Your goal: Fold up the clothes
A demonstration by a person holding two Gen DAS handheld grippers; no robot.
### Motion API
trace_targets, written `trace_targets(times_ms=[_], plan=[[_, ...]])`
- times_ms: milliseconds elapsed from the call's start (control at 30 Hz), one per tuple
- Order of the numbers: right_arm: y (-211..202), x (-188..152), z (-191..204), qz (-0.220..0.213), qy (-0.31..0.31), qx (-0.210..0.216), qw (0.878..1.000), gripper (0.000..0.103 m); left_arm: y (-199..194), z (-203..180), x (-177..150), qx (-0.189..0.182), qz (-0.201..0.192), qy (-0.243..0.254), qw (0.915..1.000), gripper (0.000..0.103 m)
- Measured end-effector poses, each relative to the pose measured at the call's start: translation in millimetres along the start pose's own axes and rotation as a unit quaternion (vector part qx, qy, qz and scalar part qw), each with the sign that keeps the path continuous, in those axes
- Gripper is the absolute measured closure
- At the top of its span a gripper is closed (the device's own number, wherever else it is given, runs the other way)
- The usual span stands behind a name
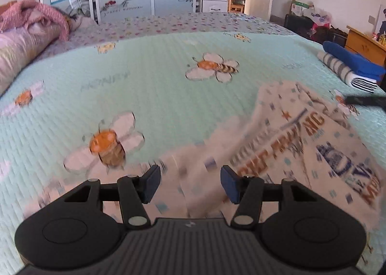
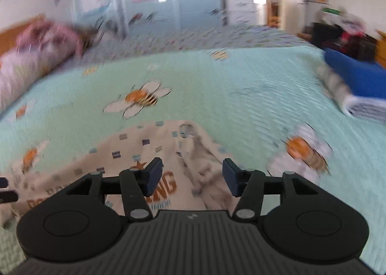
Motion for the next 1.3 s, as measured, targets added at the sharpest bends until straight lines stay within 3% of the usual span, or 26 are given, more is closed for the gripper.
trace_targets(times_ms=[67, 167, 233, 333, 433, 500, 533, 567, 600, 767, 967, 1000, 1033, 1067, 1133, 1233, 1300], plan=[[-22, -16, -28, -0.032, 0.065, 0.007, 0.997, 0.028, 15, 6, 13, 0.0, 0.008, 0.006, 0.9999, 0.044], [-26, -44, -66, -0.026, 0.157, 0.007, 0.987, 0.028, 43, 7, 28, -0.007, 0.027, 0.019, 0.9994, 0.044], [-22, -63, -80, -0.017, 0.185, -0.003, 0.983, 0.028, 62, 3, 35, -0.007, 0.047, 0.03, 0.9984, 0.044], [-17, -86, -69, -0.035, 0.141, -0.024, 0.989, 0.028, 88, -6, 39, 0.001, 0.082, 0.042, 0.9957, 0.044], [-14, -92, -55, -0.037, 0.091, -0.038, 0.994, 0.017, 104, -12, 39, -0.003, 0.1, 0.026, 0.9947, 0.045], [-12, -90, -53, -0.039, 0.078, -0.041, 0.995, 0.015, 104, -14, 39, -0.013, 0.098, 0.015, 0.995, 0.049], [-12, -89, -53, -0.039, 0.078, -0.039, 0.995, 0.014, 104, -15, 40, -0.018, 0.096, 0.01, 0.9951, 0.056], [-11, -88, -54, -0.039, 0.082, -0.035, 0.995, 0.014, 102, -15, 41, -0.029, 0.093, 0.004, 0.9952, 0.063], [-13, -89, -55, -0.039, 0.087, -0.032, 0.995, 0.013, 99, -15, 42, -0.043, 0.089, -0.003, 0.995, 0.064], [-11, -90, -56, -0.038, 0.088, -0.027, 0.995, 0.01, 90, -14, 42, -0.128, 0.072, -0.032, 0.9886, 0.06], [-10, -92, -54, -0.036, 0.085, -0.026, 0.995, 0.007, 103, -18, 43, -0.151, 0.091, -0.038, 0.9836, 0.057], [-10, -92, -54, -0.035, 0.085, -0.025, 0.995, 0.007, 104, -17, 43, -0.147, 0.089, -0.04, 0.9843, 0.058], [-9, -92, -54, -0.035, 0.084, -0.025, 0.995, 0.006, 104, -17, 43, -0.14, 0.086, -0.038, 0.9857, 0.066], [-9, -92, -54, -0.035, 0.084, -0.025, 0.996, 0.006, 105, -16, 43, -0.126, 0.085, -0.036, 0.9877, 0.081], [-9, -92, -54, -0.035, 0.083, -0.025, 0.996, 0.006, 107, -15, 45, -0.107, 0.082, -0.035, 0.9902, 0.09], [-8, -92, -54, -0.034, 0.083, -0.024, 0.996, 0.005, 107, -14, 49, -0.083, 0.069, -0.015, 0.994, 0.094], [-8, -92, -53, -0.034, 0.083, -0.024, 0.996, 0.005, 101, -11, 58, -0.042, 0.047, 0.009, 0.9979, 0.095]])
Point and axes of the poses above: each gripper's, at about its wrist camera, not at the fingertips, and y roughly the way its jaws point, z to its left, x to its top, the point moved 1 cm from there along y, roughly the way its jaws point, and after that the axes turned 15 degrees about y, right-handed, at the moved point
